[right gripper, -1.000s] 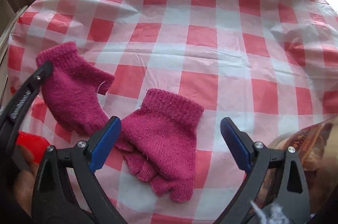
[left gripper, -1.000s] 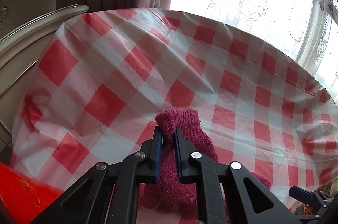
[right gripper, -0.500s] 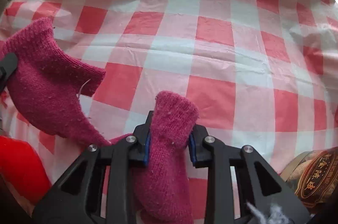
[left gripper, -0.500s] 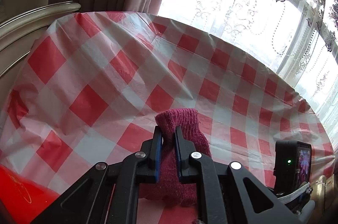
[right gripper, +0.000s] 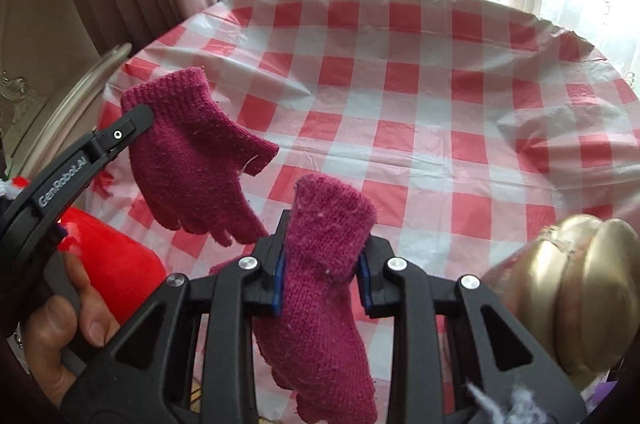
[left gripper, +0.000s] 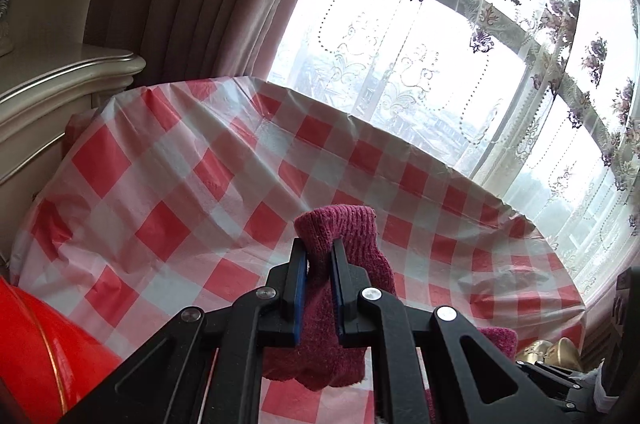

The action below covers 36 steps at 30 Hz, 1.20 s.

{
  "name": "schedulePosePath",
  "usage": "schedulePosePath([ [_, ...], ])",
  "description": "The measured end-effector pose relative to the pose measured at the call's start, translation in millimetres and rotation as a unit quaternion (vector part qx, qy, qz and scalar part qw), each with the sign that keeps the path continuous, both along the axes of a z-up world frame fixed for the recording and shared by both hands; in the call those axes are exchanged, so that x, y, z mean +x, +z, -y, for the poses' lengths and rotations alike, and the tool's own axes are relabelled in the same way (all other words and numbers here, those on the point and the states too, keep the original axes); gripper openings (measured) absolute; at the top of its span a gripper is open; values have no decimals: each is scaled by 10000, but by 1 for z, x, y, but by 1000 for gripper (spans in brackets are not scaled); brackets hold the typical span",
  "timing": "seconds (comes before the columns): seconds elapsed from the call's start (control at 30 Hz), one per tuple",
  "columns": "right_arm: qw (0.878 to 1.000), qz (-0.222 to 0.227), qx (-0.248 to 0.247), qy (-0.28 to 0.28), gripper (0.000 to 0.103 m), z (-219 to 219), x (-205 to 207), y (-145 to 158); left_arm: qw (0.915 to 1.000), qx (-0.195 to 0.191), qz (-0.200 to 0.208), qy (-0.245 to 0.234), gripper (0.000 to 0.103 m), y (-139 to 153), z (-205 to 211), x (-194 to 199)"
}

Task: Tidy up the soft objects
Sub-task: 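Carry both magenta gloves into the box and open both grippers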

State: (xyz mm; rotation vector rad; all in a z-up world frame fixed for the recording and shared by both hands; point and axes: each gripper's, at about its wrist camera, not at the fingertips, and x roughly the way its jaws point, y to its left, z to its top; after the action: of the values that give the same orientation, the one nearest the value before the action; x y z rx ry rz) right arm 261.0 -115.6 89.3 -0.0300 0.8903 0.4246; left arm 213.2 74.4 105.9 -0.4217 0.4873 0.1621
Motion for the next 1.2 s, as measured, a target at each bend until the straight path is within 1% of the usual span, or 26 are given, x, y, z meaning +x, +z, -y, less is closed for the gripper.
schedulePosePath([
  [0.17, 9996, 241, 99, -100, 32, 50, -46, 26, 9992, -117, 206, -330, 12, 25, 20, -28],
  [0.27, 9990, 292, 55, -326, 32, 93, -74, 35, 9974, -134, 285, -642, 12, 34, 42, -49],
  [0.37, 9969, 372, 0, -686, 32, 142, -103, 46, 9940, -179, 269, -1043, 12, 35, 70, -67],
  [0.5, 9916, 397, -73, -1229, 32, 206, -143, 54, 9857, -243, 151, -1660, 12, 35, 113, -88],
  [0.63, 9831, 284, -131, -1805, 32, 265, -182, 46, 9740, -326, 73, -2242, 12, 40, 153, -107],
  [0.7, 9783, 184, -184, -2056, 32, 290, -199, 38, 9654, -430, -26, -2571, 12, 39, 174, -118],
  [0.8, 9710, -19, -249, -2377, 32, 323, -225, 22, 9495, -603, -229, -3070, 12, 35, 209, -134],
  [0.87, 9658, -153, -249, -2574, 32, 343, -243, 11, 9364, -752, -399, -3404, 12, 31, 231, -142],
  [0.93, 9605, -249, -217, -2762, 32, 362, -261, 3, 9250, -822, -530, -3671, 12, 28, 254, -153],
  [1.0, 9549, -318, -184, -2946, 32, 380, -279, -5, 9110, -954, -694, -3953, 12, 25, 275, -162],
  [1.07, 9502, -399, -116, -3090, 32, 395, -294, -13, 8943, -1153, -915, -4225, 12, 20, 295, -168],
  [1.2, 9461, -472, 3, -3203, 32, 413, -317, -23, 8652, -1388, -1372, -4619, 12, 7, 332, -181],
])
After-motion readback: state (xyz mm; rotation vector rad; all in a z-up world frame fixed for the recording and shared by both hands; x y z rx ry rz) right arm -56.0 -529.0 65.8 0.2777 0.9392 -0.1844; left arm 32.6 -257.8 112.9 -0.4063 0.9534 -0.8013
